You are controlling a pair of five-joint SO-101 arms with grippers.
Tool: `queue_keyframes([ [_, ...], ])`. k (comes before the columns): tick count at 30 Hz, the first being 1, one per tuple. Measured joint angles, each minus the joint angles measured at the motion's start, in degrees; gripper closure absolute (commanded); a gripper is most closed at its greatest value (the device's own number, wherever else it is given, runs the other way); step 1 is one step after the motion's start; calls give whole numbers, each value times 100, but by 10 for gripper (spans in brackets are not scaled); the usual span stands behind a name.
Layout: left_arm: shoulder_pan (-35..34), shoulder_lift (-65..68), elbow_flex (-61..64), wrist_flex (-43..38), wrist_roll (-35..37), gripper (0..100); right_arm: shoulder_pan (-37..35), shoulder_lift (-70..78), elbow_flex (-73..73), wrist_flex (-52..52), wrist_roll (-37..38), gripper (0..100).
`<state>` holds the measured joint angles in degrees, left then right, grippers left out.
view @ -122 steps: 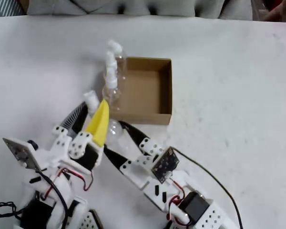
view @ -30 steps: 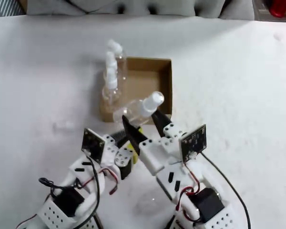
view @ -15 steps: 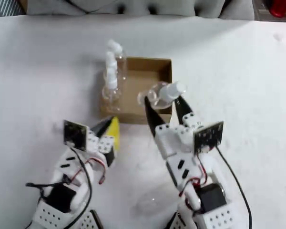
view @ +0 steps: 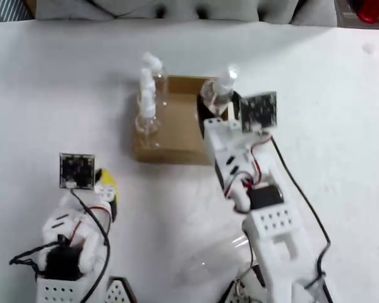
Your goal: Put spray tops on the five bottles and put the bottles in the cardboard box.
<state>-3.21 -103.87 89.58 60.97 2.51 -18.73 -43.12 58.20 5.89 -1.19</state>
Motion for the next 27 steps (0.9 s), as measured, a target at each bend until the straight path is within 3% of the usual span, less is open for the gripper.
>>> queue_keyframes([
  [7,-88,18,747,-431,-176,980,35,1257,-818,0,0,982],
  [15,-589,9,756,-527,-325,980,79,2637,-1697,0,9,982],
  [27,-607,9,756,-527,-325,980,387,4932,-3455,0,9,982],
])
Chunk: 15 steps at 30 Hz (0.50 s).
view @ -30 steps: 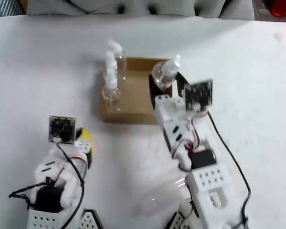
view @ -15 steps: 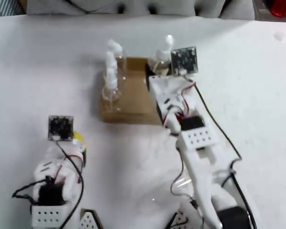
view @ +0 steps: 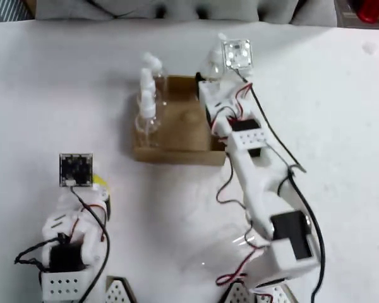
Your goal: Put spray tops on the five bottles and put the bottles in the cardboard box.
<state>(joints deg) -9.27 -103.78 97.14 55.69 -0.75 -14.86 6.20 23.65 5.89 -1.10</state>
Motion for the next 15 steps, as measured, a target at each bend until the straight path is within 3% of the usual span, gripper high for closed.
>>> queue_keyframes([
  [15,0,0,0,0,-9,980,53,993,-176,-1055,0,982],
])
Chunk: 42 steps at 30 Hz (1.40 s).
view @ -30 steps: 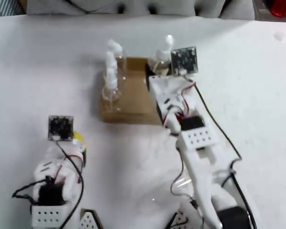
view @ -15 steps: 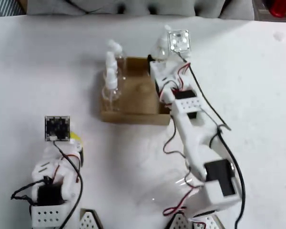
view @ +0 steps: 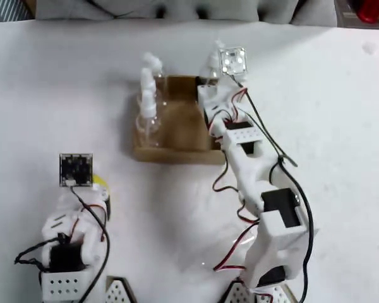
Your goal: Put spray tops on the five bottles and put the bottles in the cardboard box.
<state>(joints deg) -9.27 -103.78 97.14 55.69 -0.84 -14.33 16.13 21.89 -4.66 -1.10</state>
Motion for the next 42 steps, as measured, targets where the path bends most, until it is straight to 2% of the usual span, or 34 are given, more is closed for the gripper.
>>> queue_keyframes([
  [9,0,0,0,0,0,980,9,9,0,0,44,982],
  [14,0,0,0,0,0,980,26,9,0,0,492,982],
  [22,0,0,0,0,0,980,26,79,70,-9,589,982],
  [37,0,0,0,0,0,980,44,211,97,-176,571,982],
  [42,0,0,0,0,0,980,62,290,114,-422,26,982],
])
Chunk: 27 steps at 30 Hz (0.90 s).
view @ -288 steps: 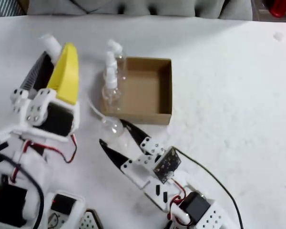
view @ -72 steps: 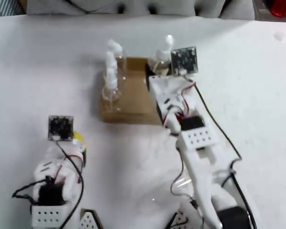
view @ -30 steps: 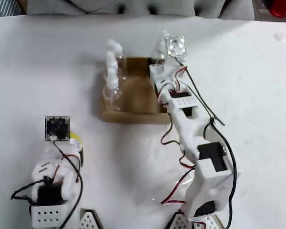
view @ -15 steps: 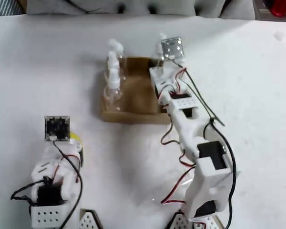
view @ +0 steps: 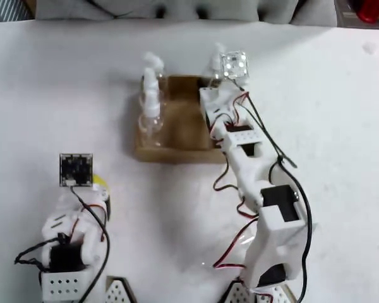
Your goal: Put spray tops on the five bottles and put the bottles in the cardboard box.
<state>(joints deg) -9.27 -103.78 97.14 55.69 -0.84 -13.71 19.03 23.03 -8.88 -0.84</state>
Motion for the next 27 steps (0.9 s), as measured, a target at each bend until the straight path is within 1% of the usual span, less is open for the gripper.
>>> queue_keyframes([
  [5,0,0,0,0,0,980,-26,0,0,0,193,982],
  [20,0,0,0,0,0,980,-26,0,0,114,237,975],
  [22,0,0,0,0,0,980,-35,0,0,114,273,944],
  [27,0,0,0,0,0,980,-114,0,0,123,281,813],
])
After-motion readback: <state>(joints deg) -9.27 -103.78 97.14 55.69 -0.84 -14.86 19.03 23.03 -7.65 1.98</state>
